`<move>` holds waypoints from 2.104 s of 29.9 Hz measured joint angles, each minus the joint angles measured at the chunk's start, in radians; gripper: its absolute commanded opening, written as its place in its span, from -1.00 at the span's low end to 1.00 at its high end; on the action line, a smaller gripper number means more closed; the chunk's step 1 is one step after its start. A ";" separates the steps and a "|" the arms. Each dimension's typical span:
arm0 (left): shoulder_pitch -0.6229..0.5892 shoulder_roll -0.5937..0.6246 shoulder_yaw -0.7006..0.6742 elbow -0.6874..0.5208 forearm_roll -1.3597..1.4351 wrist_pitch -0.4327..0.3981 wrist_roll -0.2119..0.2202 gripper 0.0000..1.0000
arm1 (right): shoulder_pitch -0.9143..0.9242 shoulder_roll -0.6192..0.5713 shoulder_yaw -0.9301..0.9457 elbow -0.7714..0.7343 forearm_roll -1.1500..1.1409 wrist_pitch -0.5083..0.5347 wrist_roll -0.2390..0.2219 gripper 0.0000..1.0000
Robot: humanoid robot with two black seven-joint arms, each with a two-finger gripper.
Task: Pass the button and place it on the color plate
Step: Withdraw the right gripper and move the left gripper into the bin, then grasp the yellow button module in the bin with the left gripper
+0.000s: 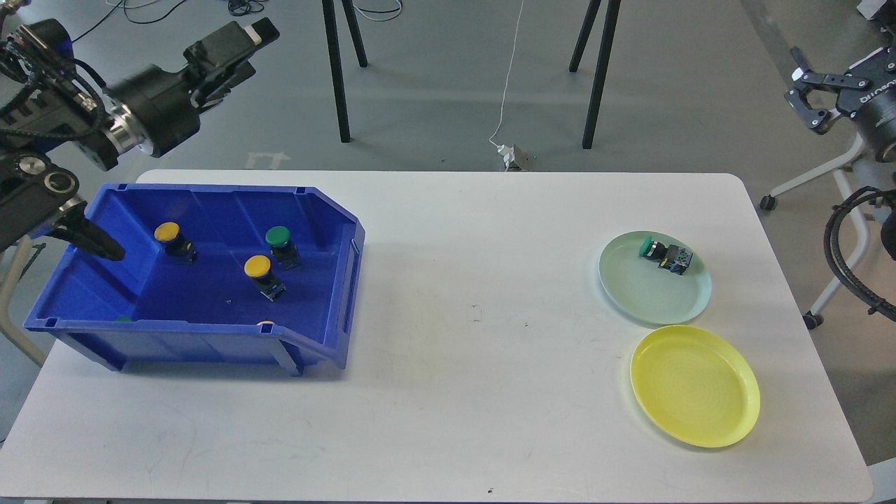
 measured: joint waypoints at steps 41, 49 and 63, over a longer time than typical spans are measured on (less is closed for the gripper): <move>0.009 -0.137 0.394 0.263 0.798 0.001 0.007 0.58 | -0.022 0.111 0.006 0.010 0.003 0.029 0.007 0.97; 0.009 -0.150 0.407 0.283 0.799 0.001 0.002 0.31 | -0.024 0.113 -0.002 0.010 0.001 0.029 0.008 0.97; 0.009 -0.149 0.426 0.287 0.799 0.001 -0.003 -0.01 | -0.023 0.143 -0.002 0.010 0.001 0.024 0.008 0.97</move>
